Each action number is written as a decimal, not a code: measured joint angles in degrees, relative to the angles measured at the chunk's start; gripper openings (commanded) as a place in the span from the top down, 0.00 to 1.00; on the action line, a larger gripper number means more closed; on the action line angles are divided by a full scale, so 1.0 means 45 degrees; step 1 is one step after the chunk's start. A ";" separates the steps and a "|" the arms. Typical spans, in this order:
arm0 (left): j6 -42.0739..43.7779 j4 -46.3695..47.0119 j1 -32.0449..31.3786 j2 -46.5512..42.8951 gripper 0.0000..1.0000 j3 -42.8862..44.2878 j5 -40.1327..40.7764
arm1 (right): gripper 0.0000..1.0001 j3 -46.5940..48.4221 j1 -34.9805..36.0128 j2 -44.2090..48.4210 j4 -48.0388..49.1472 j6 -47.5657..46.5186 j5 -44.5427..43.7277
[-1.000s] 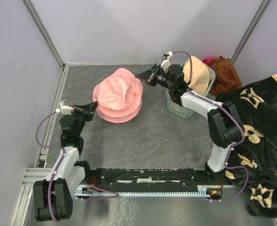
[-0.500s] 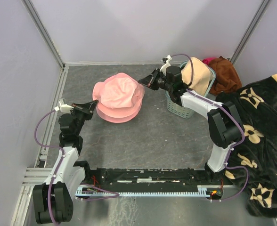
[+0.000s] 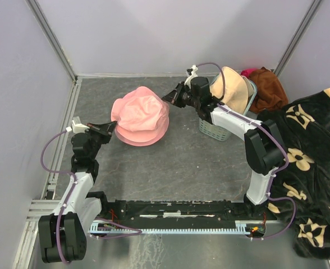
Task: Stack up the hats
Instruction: Place the hat in the bin.
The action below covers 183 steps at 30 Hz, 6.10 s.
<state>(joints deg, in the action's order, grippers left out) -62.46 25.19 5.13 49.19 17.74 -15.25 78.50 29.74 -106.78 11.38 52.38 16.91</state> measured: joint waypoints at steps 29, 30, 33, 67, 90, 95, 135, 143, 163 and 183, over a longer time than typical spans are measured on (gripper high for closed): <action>0.0277 0.1156 -0.0053 0.2613 0.97 -0.0121 0.0364 | 0.98 0.2074 0.0602 -0.1598 -0.1360 -0.1190 -0.0330; 0.0277 0.1234 -0.0063 0.2701 0.97 -0.0136 0.0359 | 0.98 0.2103 0.0602 -0.1627 -0.1355 -0.1190 -0.0330; 0.0272 0.1787 -0.0087 0.3104 0.97 -0.0238 0.0340 | 0.98 0.2123 0.0617 -0.1695 -0.1292 -0.1190 -0.0330; -0.0262 0.0325 -0.0073 0.0180 0.97 -0.1098 0.2016 | 0.91 0.2424 0.0704 -0.1715 -0.3109 -0.2239 -0.1443; -0.0248 0.0112 -0.0068 0.2764 0.97 0.0826 0.1443 | 0.48 0.2118 -0.0554 0.0214 -0.2705 -0.2569 -0.1321; -0.0039 0.0010 -0.0029 0.3968 0.97 0.2016 0.0981 | 0.45 0.3215 -0.0884 -0.0058 -0.2540 -0.2565 0.0155; 0.0908 -0.0913 0.0073 0.7038 0.97 0.5105 -0.0622 | 0.99 0.5591 -0.0272 -0.3381 0.0330 -0.0447 0.5280; 0.0908 -0.0908 0.0073 0.7121 0.97 0.5149 -0.0631 | 0.99 0.5649 -0.0272 -0.3769 -0.0034 -0.0408 0.4527; 0.0903 -0.0486 0.0058 0.7509 0.97 0.5168 -0.0646 | 0.99 0.5833 -0.0209 -0.4192 -0.1656 -0.0937 0.1200; 0.0899 -0.0525 0.0058 0.6203 0.97 0.4532 -0.0622 | 0.62 0.3915 -0.0180 -0.2992 -0.1501 -0.1331 -0.0214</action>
<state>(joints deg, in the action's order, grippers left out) -58.41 22.83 5.39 77.10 38.13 -18.04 96.12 28.93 -120.25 4.62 46.39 15.94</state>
